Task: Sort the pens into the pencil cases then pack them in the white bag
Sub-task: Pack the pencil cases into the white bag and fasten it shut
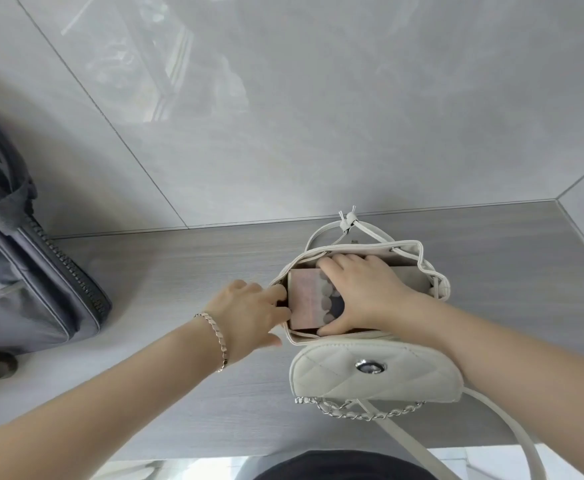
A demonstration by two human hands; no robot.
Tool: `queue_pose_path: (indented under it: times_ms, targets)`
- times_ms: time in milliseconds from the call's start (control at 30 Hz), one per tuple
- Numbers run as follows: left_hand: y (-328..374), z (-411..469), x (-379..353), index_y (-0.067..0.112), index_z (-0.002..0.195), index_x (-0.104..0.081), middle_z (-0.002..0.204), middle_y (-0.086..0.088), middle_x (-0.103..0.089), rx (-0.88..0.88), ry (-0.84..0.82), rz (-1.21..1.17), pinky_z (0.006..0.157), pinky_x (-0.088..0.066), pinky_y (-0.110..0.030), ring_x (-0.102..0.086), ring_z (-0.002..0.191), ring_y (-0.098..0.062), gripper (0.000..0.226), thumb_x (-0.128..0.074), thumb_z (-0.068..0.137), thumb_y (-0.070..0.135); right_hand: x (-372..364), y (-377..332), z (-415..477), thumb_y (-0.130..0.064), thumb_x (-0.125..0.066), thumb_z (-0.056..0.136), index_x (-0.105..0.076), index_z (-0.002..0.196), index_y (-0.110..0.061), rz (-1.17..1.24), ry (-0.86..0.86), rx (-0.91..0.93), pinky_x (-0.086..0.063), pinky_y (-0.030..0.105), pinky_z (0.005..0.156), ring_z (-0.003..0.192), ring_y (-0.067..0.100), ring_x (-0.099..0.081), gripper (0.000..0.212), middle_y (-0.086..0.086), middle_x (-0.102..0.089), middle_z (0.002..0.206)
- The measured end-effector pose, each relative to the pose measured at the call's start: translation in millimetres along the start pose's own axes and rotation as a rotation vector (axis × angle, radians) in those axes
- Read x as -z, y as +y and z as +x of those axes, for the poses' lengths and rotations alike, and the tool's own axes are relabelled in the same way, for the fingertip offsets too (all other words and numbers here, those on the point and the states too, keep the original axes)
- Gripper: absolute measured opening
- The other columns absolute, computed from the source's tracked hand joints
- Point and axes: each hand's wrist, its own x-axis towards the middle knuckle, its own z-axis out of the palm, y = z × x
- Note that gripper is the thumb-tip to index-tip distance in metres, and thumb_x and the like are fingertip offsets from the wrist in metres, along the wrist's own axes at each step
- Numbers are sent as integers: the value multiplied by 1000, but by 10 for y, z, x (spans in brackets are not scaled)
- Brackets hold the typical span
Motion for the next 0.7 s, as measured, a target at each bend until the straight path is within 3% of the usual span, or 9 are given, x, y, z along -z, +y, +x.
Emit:
queue_pose_path:
  times_ms: [100, 200, 267, 333, 400, 467, 533, 633, 700]
  targets:
    - [6, 63, -93, 28, 75, -62, 81, 10, -61, -86, 159, 35, 51, -48, -26, -62, 66, -19, 28, -83, 58, 34, -74, -102, 35, -64, -68, 59, -36, 122, -17, -67, -31, -38, -36, 37, 91, 115, 22, -45, 85, 2, -47, 124]
    - [-35, 130, -168, 27, 74, -63, 78, 10, -63, -129, 270, 2, 51, -47, -27, -63, 67, -20, 8, -67, 71, 35, -132, -182, 83, -64, -67, 61, -34, 124, -14, -104, -40, -103, -33, 37, 95, 117, 24, -42, 88, 5, -42, 128]
    - [-59, 66, -134, 27, 75, -63, 82, 11, -66, -77, 346, -270, 54, -52, -29, -65, 71, -21, 24, -46, 73, 45, -148, -177, 74, -65, -66, 62, -31, 129, -12, -65, -16, -113, -29, 37, 99, 119, 25, -37, 92, 6, -37, 131]
    - [-28, 36, -159, 32, 85, -55, 94, 13, -62, 62, 475, -516, 56, -53, -31, -66, 75, -16, 26, -40, 71, 48, -145, -163, 21, -64, -65, 65, -31, 132, -10, -8, 26, -87, -27, 36, 104, 121, 26, -34, 93, 7, -34, 132]
    - [74, 44, -152, 32, 92, -43, 98, 13, -52, 253, 620, -656, 51, -52, -30, -65, 70, -9, 26, -46, 71, 48, -138, -179, -46, -61, -69, 63, -46, 123, -10, 4, 110, -39, -39, 38, 99, 112, 28, -44, 82, 9, -45, 121]
    - [111, 140, -90, 24, 89, -40, 95, 8, -44, 455, 550, -746, 59, -51, -34, -62, 73, -17, 27, -55, 76, 43, -98, -239, -115, -54, -77, 57, -59, 94, -12, 40, 277, 6, -52, 34, 73, 85, 27, -58, 59, 8, -58, 92]
    - [94, 275, -88, 21, 68, -36, 73, 6, -44, 545, 387, -829, 58, -39, -30, -50, 65, -20, 31, -56, 83, 39, 21, -335, -159, -50, -72, 69, -59, 82, -13, 29, 252, 14, -45, 28, 61, 77, 27, -62, 41, 7, -63, 82]
    - [92, 382, -101, 19, 55, -25, 55, 4, -34, 497, 372, -805, 50, -23, -29, -30, 51, -12, 46, -52, 89, 34, 85, -345, -56, -50, -38, 93, -61, 99, -15, 149, 13, -117, -39, 31, 68, 95, 31, -62, 42, 12, -67, 100]
    - [124, 390, -140, 19, 54, -23, 53, 3, -32, 466, 415, -845, 48, -22, -24, -31, 53, -17, 46, -50, 90, 26, 78, -340, 60, -46, -37, 95, -64, 95, -14, 256, -74, -173, -47, 33, 76, 95, 32, -64, 42, 15, -69, 100]
